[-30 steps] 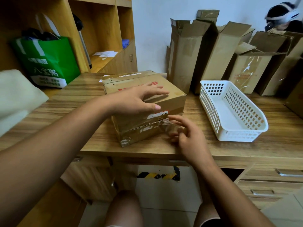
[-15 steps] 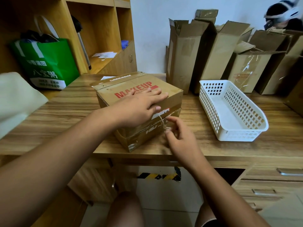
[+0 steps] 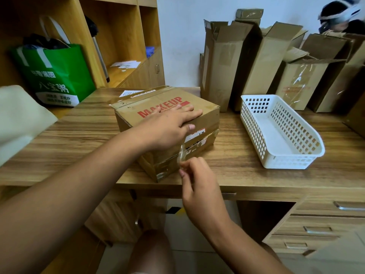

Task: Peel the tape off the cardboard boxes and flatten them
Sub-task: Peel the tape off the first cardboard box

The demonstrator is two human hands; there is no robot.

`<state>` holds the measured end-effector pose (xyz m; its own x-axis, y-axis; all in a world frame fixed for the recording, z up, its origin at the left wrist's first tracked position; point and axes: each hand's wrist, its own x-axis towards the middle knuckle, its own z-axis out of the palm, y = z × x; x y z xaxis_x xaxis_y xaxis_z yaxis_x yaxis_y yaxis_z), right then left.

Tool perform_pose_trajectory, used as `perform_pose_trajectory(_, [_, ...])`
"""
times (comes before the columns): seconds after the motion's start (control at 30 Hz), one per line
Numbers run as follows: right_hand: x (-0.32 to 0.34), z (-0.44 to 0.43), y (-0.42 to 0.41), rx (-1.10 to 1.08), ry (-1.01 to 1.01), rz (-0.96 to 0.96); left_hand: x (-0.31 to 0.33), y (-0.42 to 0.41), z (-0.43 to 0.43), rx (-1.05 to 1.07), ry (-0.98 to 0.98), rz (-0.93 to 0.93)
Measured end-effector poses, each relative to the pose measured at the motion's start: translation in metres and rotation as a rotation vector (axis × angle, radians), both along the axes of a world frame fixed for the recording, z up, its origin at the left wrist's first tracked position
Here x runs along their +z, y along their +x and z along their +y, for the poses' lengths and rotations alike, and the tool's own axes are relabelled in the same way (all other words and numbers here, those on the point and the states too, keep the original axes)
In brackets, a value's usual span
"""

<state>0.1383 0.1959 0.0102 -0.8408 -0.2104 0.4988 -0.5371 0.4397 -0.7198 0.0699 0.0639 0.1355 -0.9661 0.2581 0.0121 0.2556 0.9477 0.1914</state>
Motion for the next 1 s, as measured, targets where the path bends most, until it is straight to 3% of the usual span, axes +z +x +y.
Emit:
perform_pose_trajectory(0.1, [0.006, 0.007, 0.000, 0.013, -0.027, -0.011, 0.000, 0.001, 0.001, 0.016, 0.005, 0.031])
perform_pose_trajectory(0.27, [0.012, 0.031, -0.025, -0.087, -0.075, -0.206, 0.001, 0.006, 0.003, 0.089, 0.108, 0.086])
perform_pose_trajectory(0.4, [0.014, 0.037, -0.043, -0.180, -0.049, -0.280, 0.004, 0.007, -0.001, -0.001, 0.126, 0.031])
perform_pose_trajectory(0.5, [0.014, 0.037, -0.051, -0.137, -0.176, -0.324, 0.012, 0.006, -0.008, -0.095, 0.029, -0.086])
perform_pose_trajectory(0.63, [0.019, 0.041, -0.056, -0.060, -0.373, -0.435, 0.016, 0.008, -0.023, -0.191, 0.045, -0.133])
perform_pose_trajectory(0.77, [0.021, 0.045, -0.060, -0.037, -0.391, -0.399, 0.007, 0.011, -0.031, -0.283, 0.032, -0.089])
perform_pose_trajectory(1.0, [0.012, 0.041, -0.054, -0.129, -0.079, -0.163, -0.007, 0.011, -0.019, -0.208, 0.018, 0.046])
